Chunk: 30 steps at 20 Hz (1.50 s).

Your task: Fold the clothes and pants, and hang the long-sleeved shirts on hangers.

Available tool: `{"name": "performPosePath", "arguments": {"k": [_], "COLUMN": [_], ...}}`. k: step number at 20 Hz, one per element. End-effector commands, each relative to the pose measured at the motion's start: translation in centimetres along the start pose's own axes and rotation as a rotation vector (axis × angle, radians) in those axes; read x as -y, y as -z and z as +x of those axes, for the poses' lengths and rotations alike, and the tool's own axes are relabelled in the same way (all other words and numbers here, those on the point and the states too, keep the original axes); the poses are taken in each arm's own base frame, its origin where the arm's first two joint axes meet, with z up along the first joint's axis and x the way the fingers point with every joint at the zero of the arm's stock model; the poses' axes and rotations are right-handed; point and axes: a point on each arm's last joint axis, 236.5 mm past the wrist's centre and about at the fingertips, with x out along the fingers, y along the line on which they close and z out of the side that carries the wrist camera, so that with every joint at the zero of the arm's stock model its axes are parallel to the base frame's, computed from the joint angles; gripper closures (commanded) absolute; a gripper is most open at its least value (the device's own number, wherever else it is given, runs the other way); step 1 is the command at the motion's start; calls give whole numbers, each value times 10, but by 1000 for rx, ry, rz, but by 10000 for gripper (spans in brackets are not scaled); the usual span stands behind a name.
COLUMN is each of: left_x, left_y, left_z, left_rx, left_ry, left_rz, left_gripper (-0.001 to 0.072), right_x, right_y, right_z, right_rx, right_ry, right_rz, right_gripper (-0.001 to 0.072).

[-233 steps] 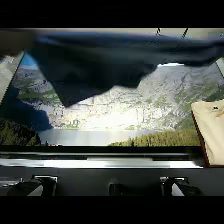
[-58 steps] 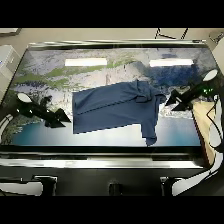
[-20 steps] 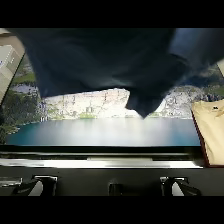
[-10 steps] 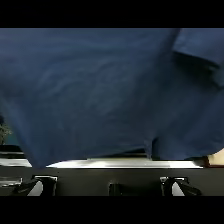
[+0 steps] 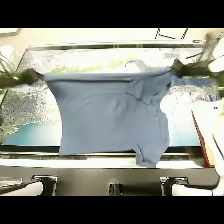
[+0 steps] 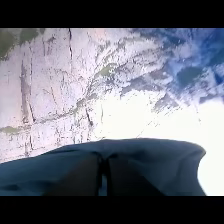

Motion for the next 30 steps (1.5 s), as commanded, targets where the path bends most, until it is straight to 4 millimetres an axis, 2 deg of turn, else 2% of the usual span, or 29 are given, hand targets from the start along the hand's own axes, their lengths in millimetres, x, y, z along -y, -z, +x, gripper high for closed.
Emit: {"name": "performPosePath", "arguments": {"k": [1, 3, 5, 6, 7, 8, 9, 10, 11, 12, 13, 14, 15, 17, 19, 21, 22, 23, 26, 29, 30], "left_x": [-44, -45, -39, -36, -32, -31, -37, -51, -67, -81, -88, -89, -88, -85, -81, -72, -67, -63, -57, -54, -53], "left_y": [59, 85, 107, 112, 115, 120, 131, 150, 173, 196, 215, 234, 256, 299, 331, 346, 345, 341, 332, 334, 335], "left_z": [72, 92, 102, 101, 95, 82, 64, 37, 9, -20, -39, -53, -63, -77, -86, -80, -73, -64, -46, -34, -32], "left_rx": [-162, -240, -313, -333, -364, -417, -501, -615, -732, -832, -872, -882, -882, -889, -908, -902, -873, -832, -758, -754, -755], "left_ry": [-21, -18, -4, 1, 12, 28, 25, -22, -82, -137, -161, -157, -156, -144, -132, -93, -64, -43, -31, -57, -64], "left_rz": [-161, -218, -243, -261, -275, -273, -270, -304, -321, -334, -350, -374, -402, -416, -428, -463, -485, -503, -514, -515, -513], "left_gripper": [685, 685, 674, 559, 297, 110, 110, 110, 111, 125, 127, 131, 131, 131, 131, 131, 176, 264, 264, 269, 376], "right_x": [11, 15, 19, 20, 25, 35, 55, 83, 117, 148, 169, 183, 190, 196, 191, 187, 186, 185, 185, 187, 187], "right_y": [45, 61, 66, 63, 58, 56, 56, 62, 75, 97, 118, 140, 157, 187, 206, 213, 213, 212, 211, 208, 208], "right_z": [92, 110, 111, 104, 92, 73, 48, 22, -10, -39, -61, -78, -86, -93, -95, -94, -94, -93, -91, -89, -89], "right_rx": [-118, -163, -181, -185, -198, -230, -278, -334, -420, -516, -584, -633, -648, -665, -684, -690, -689, -684, -676, -662, -657], "right_ry": [-38, -35, -24, -27, -26, -13, 23, 83, 158, 230, 274, 291, 290, 282, 258, 240, 237, 233, 229, 233, 235], "right_rz": [280, 303, 295, 271, 229, 171, 122, 125, 150, 189, 224, 252, 278, 280, 264, 270, 272, 274, 275, 272, 271], "right_gripper": [669, 669, 669, 658, 561, 364, 229, 226, 227, 228, 229, 229, 238, 243, 243, 243, 243, 243, 243, 243, 243]}}
